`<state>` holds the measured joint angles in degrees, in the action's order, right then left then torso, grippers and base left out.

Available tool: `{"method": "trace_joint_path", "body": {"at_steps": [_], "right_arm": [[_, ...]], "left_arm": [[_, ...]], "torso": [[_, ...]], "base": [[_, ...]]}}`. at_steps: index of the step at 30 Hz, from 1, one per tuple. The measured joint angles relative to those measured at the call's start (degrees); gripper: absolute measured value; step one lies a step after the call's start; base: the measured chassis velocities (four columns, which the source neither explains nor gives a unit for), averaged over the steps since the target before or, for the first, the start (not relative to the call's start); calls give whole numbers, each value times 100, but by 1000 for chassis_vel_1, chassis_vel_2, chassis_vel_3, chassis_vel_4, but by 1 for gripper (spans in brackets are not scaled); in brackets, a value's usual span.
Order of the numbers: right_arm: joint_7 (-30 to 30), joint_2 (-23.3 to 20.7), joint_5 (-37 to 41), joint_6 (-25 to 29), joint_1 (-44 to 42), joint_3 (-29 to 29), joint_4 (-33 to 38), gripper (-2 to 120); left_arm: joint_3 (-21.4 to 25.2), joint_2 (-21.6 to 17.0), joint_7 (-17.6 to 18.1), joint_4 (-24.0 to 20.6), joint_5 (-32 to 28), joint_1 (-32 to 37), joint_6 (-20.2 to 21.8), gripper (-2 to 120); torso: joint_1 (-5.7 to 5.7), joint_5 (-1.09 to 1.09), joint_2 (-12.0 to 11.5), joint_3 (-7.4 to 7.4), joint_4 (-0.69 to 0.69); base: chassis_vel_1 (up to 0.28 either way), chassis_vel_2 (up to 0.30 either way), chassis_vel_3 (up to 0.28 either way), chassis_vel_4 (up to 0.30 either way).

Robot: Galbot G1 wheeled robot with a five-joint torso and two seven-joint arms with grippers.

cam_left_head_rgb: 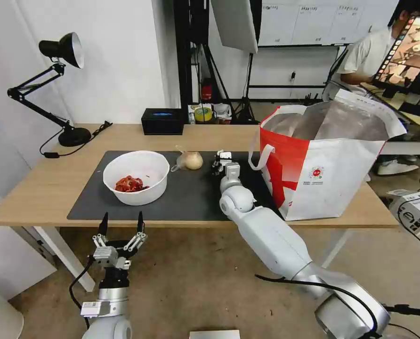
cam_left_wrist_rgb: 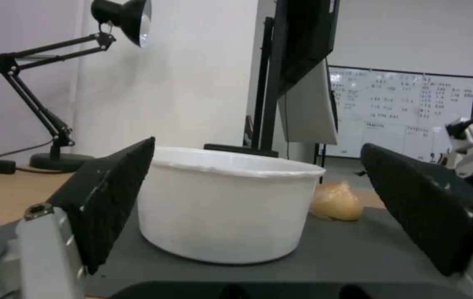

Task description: Pick up the trash from the table and place it into the takeout bag.

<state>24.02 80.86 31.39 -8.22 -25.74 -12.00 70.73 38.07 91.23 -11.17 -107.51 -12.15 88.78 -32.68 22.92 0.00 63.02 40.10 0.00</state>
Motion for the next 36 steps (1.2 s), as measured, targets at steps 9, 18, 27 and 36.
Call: {"method": "trace_joint_path", "body": {"at_steps": [9,18,27,36], "right_arm": [[-55,-197,45,45,-83,-159,745,3],[-349,-392,81,378,-76,-234,1388,3],[-714,-587,-99,896,-83,-142,2023,3],[-646,-823,-451,1173,-183,373,2702,3]], "left_arm": [[-7,-2,0,-45,1,21,1,100],[9,-4,1,-117,7,34,41,100],[13,-4,1,-184,42,66,57,100],[17,-3,0,-202,58,84,62,100]], "torso": [[0,0,0,0,0],[0,0,0,0,0],[0,0,0,0,0],[0,1,0,0,0]], "base": [[0,0,0,0],[0,0,0,0],[0,0,0,0],[0,0,0,0]]}}
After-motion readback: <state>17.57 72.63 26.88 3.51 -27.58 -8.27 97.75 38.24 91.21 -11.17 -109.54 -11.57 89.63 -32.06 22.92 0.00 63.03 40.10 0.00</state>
